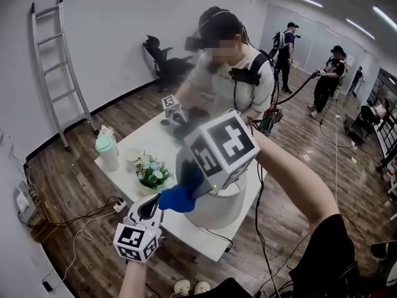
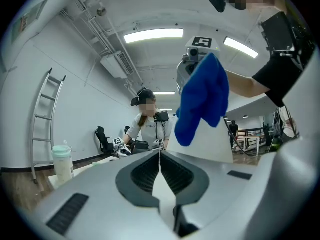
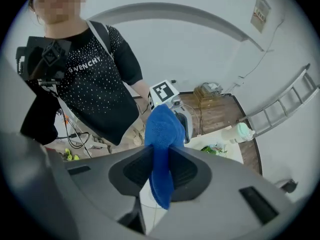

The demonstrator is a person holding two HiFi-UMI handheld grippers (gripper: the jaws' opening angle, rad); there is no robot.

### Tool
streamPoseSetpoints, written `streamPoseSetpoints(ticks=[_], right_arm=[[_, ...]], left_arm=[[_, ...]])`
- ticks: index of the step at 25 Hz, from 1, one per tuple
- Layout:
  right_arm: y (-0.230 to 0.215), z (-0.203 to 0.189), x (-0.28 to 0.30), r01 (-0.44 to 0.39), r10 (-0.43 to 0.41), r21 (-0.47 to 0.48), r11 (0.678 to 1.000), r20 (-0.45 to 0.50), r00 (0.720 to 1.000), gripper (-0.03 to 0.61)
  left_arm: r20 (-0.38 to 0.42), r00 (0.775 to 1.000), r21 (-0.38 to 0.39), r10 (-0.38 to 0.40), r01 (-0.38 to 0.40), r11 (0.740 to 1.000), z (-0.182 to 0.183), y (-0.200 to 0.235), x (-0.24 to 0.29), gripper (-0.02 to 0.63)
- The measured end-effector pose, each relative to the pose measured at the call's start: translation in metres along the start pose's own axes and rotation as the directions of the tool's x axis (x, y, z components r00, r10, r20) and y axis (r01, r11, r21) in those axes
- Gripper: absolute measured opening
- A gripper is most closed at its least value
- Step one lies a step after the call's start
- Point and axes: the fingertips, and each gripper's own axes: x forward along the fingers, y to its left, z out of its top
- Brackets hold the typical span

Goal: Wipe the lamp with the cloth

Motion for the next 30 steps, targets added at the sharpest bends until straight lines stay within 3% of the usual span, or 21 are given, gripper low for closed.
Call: streamPoseSetpoints(ticks=[5, 9, 15, 23, 25, 30], right_arm=[[0.015, -0.005, 0.041, 0.062, -0.060, 0.018, 0.998, -0.113, 0.992, 0.084], [0.014, -0.001, 0.059, 0.247, -0.227, 0.107, 0.963, -0.172, 0.959, 0.084], [0.006, -0.002, 0.065, 0.553, -0.503, 0.188, 0.812, -0.257, 0.826, 0.084], [0.008, 0.009, 0.076, 0.772, -0.695, 0.193, 0.606, -0.342, 0.632, 0.084], [0.008, 0.007, 0.084, 0.794, -0.714, 0.217, 0.568, -0.350, 0.607, 0.084], [0.011, -0.010, 0.119, 0.791, -0.727, 0.360, 0.495, -0.327, 0.604, 0.086]], left_arm=[[-0.007, 1.000, -0.011, 0.006, -0.006, 1.000, -0.004, -0.001, -0.008, 0.012], [-0.017, 1.000, -0.018, 0.014, -0.015, 1.000, -0.009, 0.000, -0.013, 0.012], [-0.021, 0.999, -0.028, 0.025, -0.026, 0.999, -0.010, -0.001, -0.016, 0.012], [-0.019, 0.999, -0.045, 0.032, -0.033, 0.998, -0.015, 0.003, -0.022, 0.012], [-0.018, 0.999, -0.046, 0.032, -0.032, 0.998, -0.016, 0.003, -0.022, 0.012], [-0.023, 0.999, -0.050, 0.036, -0.037, 0.998, -0.019, 0.005, -0.025, 0.012]])
